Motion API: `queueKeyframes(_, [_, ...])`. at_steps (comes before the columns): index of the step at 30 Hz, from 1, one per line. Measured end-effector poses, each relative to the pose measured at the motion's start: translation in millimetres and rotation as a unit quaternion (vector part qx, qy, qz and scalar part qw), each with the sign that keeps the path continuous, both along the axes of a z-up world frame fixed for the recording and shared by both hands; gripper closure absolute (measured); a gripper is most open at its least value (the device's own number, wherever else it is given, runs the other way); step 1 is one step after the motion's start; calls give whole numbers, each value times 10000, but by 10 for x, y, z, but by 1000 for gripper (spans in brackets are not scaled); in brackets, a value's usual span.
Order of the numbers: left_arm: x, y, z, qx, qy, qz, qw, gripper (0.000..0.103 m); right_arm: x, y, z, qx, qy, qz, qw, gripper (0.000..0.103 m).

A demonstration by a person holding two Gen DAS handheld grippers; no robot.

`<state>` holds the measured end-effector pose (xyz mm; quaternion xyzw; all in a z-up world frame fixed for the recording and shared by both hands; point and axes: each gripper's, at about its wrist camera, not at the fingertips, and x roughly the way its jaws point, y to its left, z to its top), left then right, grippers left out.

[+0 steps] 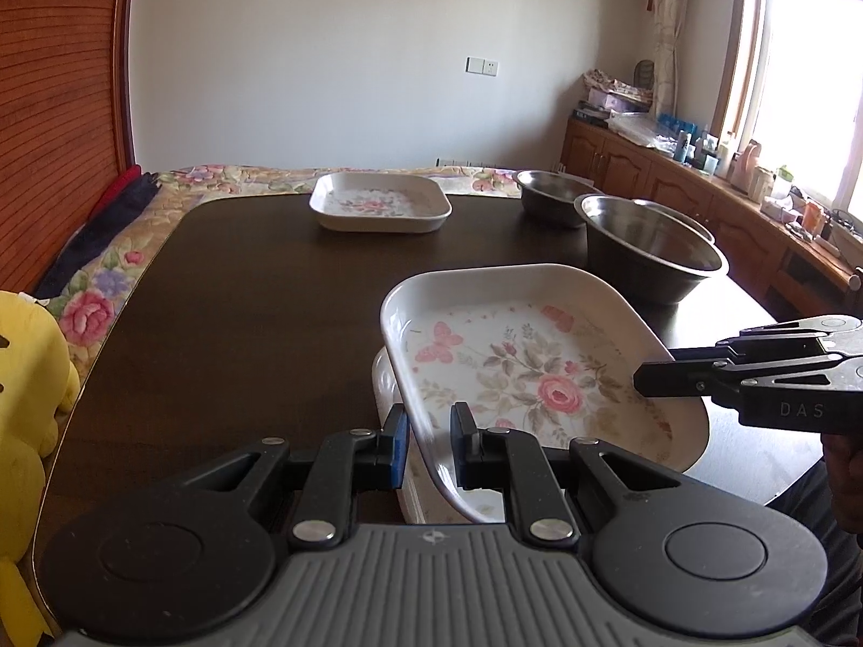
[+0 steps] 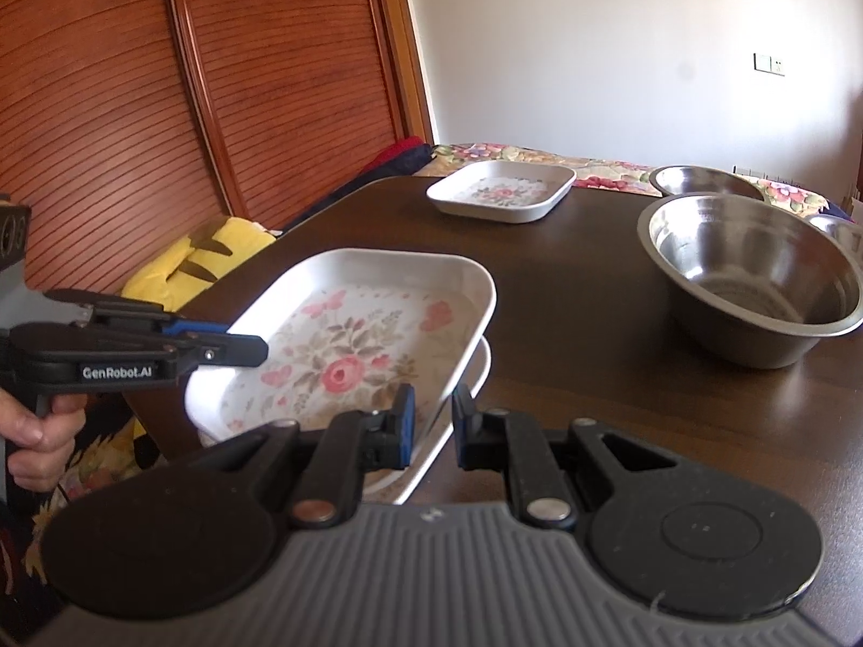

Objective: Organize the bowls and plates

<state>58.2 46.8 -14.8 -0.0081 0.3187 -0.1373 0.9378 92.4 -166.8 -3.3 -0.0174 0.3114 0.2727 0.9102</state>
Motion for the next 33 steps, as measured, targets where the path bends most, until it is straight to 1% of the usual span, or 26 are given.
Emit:
queueKeyframes(8, [-1,-11,-14,24,18,10,10000,87,-20,20,-19,-60,-14,1,10000,86])
queueKeyframes(21, [44,-31,-19,164,35,14,9999,86,-23,49,-54,-114,46,38,9999,85])
queueKeyframes(24, [48,-46,-17,205,40,1,9998,84,-24,39,-58,-113,55,36,9999,85])
queueKeyframes(28, [48,-56,-25,261,43,-4,9997,79,-5,35,-50,-103,66,42,9999,84])
queueKeyframes(33, [55,-25,-54,247,55,8,9997,78,-26,13,-47,-32,41,41,10000,84])
